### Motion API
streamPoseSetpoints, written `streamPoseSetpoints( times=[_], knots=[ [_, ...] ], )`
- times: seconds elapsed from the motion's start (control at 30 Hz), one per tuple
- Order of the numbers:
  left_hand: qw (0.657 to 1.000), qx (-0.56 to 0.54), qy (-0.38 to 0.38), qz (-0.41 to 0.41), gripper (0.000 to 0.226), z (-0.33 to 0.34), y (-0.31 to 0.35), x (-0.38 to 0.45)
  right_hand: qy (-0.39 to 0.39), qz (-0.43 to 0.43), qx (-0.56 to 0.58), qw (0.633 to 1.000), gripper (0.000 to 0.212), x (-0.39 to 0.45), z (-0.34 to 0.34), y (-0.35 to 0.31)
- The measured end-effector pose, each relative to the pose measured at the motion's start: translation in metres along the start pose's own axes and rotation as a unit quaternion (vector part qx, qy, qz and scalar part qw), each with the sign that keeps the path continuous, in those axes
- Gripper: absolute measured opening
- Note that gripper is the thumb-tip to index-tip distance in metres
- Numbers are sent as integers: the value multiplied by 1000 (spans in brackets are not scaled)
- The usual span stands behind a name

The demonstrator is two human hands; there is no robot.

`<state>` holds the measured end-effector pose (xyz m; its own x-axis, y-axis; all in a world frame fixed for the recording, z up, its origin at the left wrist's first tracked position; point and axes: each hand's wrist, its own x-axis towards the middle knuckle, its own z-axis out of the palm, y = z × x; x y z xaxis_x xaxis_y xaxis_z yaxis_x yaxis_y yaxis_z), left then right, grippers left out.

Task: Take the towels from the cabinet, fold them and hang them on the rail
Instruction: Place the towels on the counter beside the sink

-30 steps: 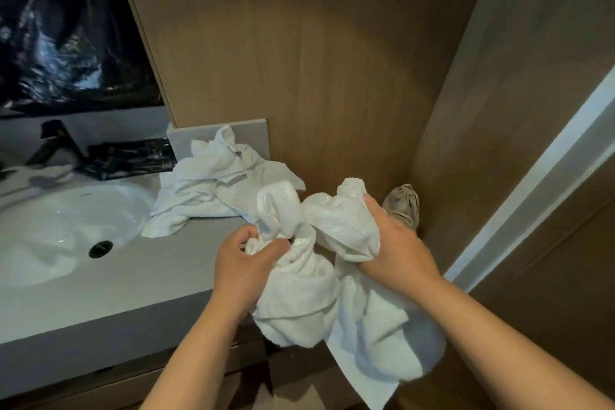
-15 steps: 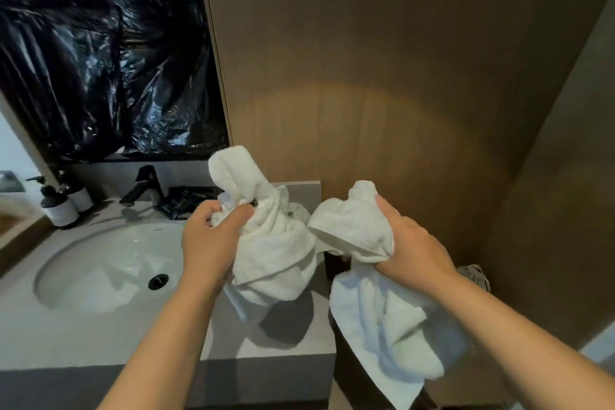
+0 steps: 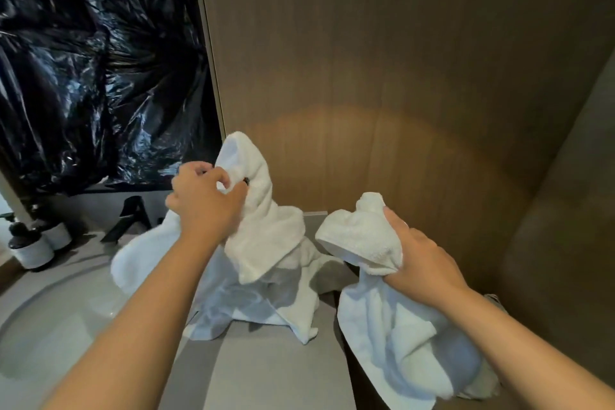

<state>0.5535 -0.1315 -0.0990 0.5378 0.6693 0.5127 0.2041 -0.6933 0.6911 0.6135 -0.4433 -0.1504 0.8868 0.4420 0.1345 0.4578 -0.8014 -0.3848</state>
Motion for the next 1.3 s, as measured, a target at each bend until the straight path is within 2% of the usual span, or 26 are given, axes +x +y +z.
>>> streamPoseSetpoints(
  times=[0.07,0.13,0.23,0.3,0.37,0.4,0.43,0.5,0.57,0.6,0.67,0.7,0.77,0.9,0.97,1.13,1.3],
  knots=[
    [997,-45,-42,45,33,27,-19,18,5,18,-6,1000,99,10,5,-6],
    [995,-82,-48,33,31,49,-29,34,22,33,6,999,98,21,11,-12],
    [984,-175,-25,-24,29,73,-27,52,44,51,17,998,94,40,17,-21],
    [963,-263,16,-51,32,83,-16,61,64,66,17,996,90,49,16,-29],
    [941,-335,36,-32,26,89,-5,66,91,86,16,992,87,55,14,-35],
    [936,-351,10,-15,15,94,-3,67,106,96,21,990,87,56,14,-38],
    [933,-356,-56,0,7,103,-4,65,117,107,27,987,88,56,15,-39],
    [913,-312,-260,37,41,124,-19,49,128,133,29,982,91,56,18,-42],
    [872,-201,-434,104,75,142,-50,20,127,162,22,978,92,54,23,-43],
    [846,-129,-495,150,87,150,-71,4,123,177,18,976,92,53,26,-42],
    [798,24,-546,254,106,163,-114,-20,115,209,9,971,94,51,33,-39],
    [777,76,-545,306,112,168,-131,-27,113,221,6,969,96,51,36,-37],
    [754,111,-532,368,120,176,-150,-30,112,237,12,965,97,49,42,-34],
    [715,129,-544,420,127,184,-153,-27,111,254,19,961,97,48,47,-32],
    [697,154,-552,431,120,189,-161,-23,112,250,19,962,96,48,49,-33],
    [701,207,-498,467,97,205,-151,-24,95,235,9,967,95,51,53,-34],
    [715,198,-471,477,100,200,-148,-34,94,193,-38,976,97,53,48,-41]
  ],
)
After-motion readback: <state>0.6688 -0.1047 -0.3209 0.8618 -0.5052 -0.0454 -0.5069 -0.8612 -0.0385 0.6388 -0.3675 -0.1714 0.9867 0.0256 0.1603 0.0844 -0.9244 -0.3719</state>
